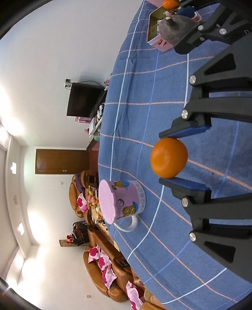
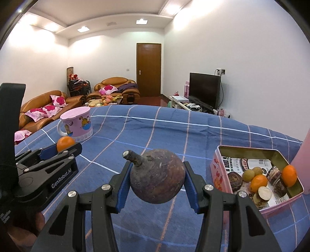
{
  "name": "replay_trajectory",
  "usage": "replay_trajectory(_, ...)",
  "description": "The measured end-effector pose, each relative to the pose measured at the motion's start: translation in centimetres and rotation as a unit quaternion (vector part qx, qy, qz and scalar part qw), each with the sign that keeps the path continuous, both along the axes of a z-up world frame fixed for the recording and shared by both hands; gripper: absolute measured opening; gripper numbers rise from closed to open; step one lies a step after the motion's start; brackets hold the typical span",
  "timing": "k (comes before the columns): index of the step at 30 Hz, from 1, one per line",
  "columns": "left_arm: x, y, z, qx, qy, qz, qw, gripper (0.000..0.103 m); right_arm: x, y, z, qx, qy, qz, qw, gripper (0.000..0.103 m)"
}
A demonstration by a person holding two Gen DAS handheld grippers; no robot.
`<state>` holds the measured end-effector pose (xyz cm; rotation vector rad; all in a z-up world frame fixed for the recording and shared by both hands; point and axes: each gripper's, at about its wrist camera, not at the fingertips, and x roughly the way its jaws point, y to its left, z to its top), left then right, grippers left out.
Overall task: Organize fruits
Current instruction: 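Lift and carry the orange with the left tool while the right tool carries the mangosteen to the tin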
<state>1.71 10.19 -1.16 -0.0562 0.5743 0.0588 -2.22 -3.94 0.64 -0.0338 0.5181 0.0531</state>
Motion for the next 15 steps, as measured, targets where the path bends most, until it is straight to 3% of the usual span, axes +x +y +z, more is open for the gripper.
replay_trajectory(15, -2.1, -5.4, 0.5, 0.031, -0.018, -0.037, 0.9987, 0.041, -1.7, -4.6, -0.1, 0.019, 0.004, -0.031, 0.999, 0.053)
